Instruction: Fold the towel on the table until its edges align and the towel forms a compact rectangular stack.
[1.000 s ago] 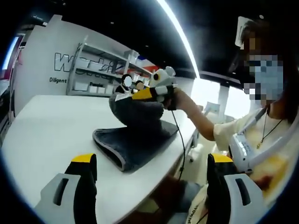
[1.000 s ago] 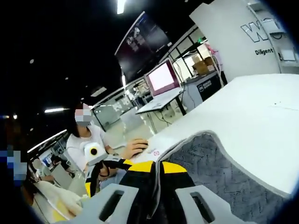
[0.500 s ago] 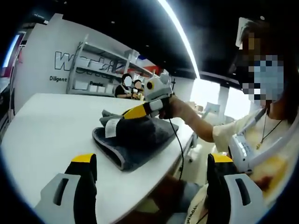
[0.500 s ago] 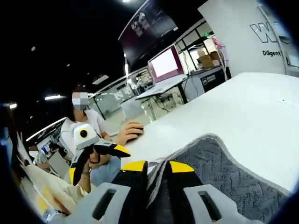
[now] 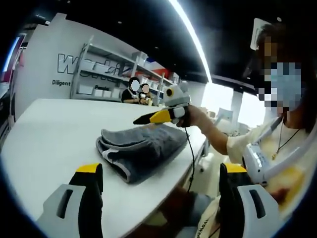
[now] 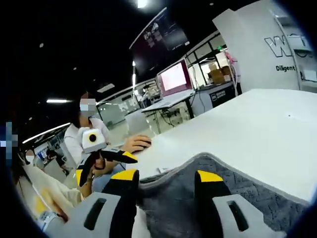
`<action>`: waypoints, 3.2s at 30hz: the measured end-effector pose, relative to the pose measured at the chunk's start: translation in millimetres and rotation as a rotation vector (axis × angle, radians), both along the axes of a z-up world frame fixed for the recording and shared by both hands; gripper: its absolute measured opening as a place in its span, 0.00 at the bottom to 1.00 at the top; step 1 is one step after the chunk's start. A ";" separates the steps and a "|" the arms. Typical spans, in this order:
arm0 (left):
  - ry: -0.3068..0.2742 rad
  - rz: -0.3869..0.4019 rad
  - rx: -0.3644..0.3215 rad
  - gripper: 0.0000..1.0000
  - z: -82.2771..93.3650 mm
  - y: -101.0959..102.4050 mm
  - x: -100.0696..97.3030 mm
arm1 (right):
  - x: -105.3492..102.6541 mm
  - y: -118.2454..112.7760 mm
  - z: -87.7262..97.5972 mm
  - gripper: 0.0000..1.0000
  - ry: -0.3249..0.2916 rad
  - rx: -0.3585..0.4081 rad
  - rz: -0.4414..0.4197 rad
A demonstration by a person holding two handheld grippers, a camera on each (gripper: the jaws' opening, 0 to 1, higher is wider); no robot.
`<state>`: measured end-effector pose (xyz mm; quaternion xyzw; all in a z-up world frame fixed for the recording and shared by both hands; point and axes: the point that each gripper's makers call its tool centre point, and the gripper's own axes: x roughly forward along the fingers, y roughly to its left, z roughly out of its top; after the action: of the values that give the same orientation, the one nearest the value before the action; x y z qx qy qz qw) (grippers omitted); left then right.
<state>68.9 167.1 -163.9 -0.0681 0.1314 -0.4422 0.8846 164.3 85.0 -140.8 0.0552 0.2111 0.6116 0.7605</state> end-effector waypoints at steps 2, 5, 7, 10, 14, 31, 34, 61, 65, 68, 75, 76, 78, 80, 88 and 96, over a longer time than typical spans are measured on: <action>0.001 0.004 0.000 0.96 0.2 -2.5 2.3 | -1.8 -13.8 2.3 0.55 -0.028 0.007 -0.023; 0.000 0.011 0.003 0.96 1.1 -5.8 6.9 | -4.3 -38.8 2.3 0.67 -0.089 -0.007 -0.066; -0.002 0.021 0.006 0.96 2.4 -7.1 11.1 | -3.4 -52.3 -0.4 0.76 -0.128 -0.035 -0.094; -0.003 0.028 0.005 0.96 4.7 -10.8 16.2 | -3.5 -75.2 -7.8 0.92 -0.174 -0.096 -0.140; -0.003 0.036 0.008 0.96 6.7 -14.8 20.4 | -5.4 -94.0 -11.8 0.99 -0.207 -0.127 -0.176; -0.028 0.118 0.035 0.85 20.4 -28.2 43.3 | -14.1 -196.7 -44.8 0.99 -0.293 -0.255 -0.387; -0.054 0.122 0.032 0.74 26.9 -32.2 46.6 | -12.3 -208.3 -46.4 0.99 -0.298 -0.266 -0.420; -0.033 0.168 0.436 0.11 7.0 -41.2 63.4 | -7.9 -253.1 -56.7 0.92 -0.309 -0.296 -0.530; -0.015 0.164 0.468 0.08 2.0 -38.8 61.8 | -8.6 -253.5 -59.0 0.92 -0.304 -0.300 -0.524; -0.015 0.141 0.476 0.11 1.3 -41.5 60.6 | -8.0 -253.6 -58.4 0.91 -0.308 -0.299 -0.524; 0.049 0.138 0.562 0.10 -16.6 -37.6 56.9 | -8.2 -252.6 -58.3 0.91 -0.304 -0.291 -0.520; 0.053 0.141 0.561 0.10 -17.3 -35.8 56.9 | -8.5 -252.7 -58.8 0.91 -0.303 -0.292 -0.519; 0.062 0.148 0.550 0.09 -18.7 -32.4 56.3 | -9.2 -252.8 -59.9 0.91 -0.300 -0.293 -0.518; 0.063 0.158 0.538 0.07 -19.7 -28.6 56.3 | -9.7 -253.0 -60.8 0.91 -0.297 -0.295 -0.516; -0.010 0.179 0.450 0.03 -9.1 -20.9 61.1 | -11.6 -253.1 -62.4 0.93 -0.288 -0.295 -0.510; -0.266 0.219 0.294 0.03 42.7 -13.6 68.1 | -13.3 -251.1 -64.4 0.94 -0.281 -0.297 -0.507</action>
<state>137.0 153.5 -121.2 0.1069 0.0684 -0.3247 0.9373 151.0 -166.1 -205.1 -0.0904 0.1703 0.3669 0.9101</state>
